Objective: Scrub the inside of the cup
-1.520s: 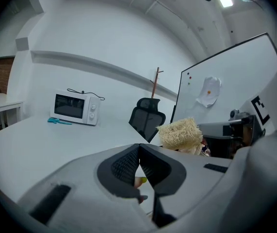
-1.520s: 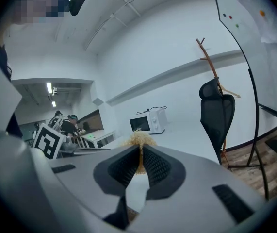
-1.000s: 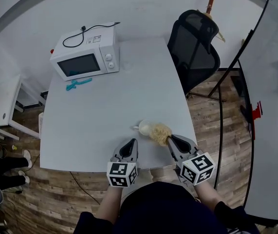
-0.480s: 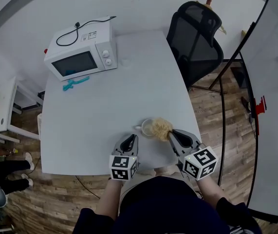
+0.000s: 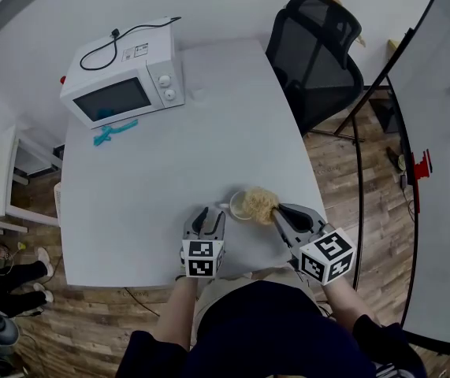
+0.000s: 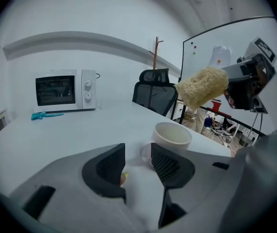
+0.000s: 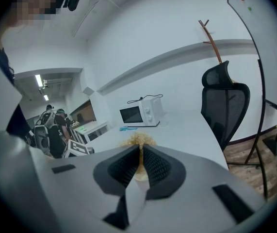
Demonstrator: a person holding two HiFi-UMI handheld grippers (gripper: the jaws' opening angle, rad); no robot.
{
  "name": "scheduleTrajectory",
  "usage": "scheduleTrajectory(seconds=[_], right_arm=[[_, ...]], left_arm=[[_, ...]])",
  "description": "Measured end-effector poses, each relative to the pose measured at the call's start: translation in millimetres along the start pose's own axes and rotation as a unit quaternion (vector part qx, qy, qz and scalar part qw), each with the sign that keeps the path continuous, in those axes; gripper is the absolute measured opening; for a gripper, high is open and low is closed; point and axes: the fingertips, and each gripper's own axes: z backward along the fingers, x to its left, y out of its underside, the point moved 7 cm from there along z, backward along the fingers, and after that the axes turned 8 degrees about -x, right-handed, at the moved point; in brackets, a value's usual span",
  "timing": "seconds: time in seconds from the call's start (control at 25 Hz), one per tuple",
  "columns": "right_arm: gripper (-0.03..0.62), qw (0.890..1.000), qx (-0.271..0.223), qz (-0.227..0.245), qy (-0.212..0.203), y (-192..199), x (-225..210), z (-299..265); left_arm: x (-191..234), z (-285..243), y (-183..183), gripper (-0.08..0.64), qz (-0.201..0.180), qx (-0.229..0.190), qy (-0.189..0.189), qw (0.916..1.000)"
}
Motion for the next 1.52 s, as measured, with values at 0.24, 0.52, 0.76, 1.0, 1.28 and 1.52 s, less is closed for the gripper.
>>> scheduleTrajectory(seconds=[0.24, 0.52, 0.76, 1.0, 1.28, 1.52], right_arm=[[0.037, 1.0, 0.009, 0.001, 0.001, -2, -2, -7], [0.037, 1.0, 0.016, 0.001, 0.004, -2, -7, -12], [0.036, 1.0, 0.029, 0.003, -0.001, -1, -8, -18], [0.037, 0.999, 0.048, 0.011, -0.011, 1, -7, -25], [0.037, 0.997, 0.074, 0.029, -0.015, 3, -6, -30], [0.036, 0.993, 0.107, 0.048, -0.03, 3, -7, -38]], left_arm=[[3, -16, 8, 0.164, -0.019, 0.018, 0.007, 0.9996], [-1, -32, 23, 0.164, -0.012, 0.028, 0.009, 0.9995], [-4, -42, 26, 0.149, -0.011, 0.027, 0.008, 0.9995], [-3, -50, 28, 0.112, -0.006, 0.02, 0.011, 0.9997], [-5, -55, 28, 0.052, 0.002, 0.012, 0.016, 0.9998], [-4, -54, 22, 0.049, 0.006, 0.009, 0.017, 0.9998]])
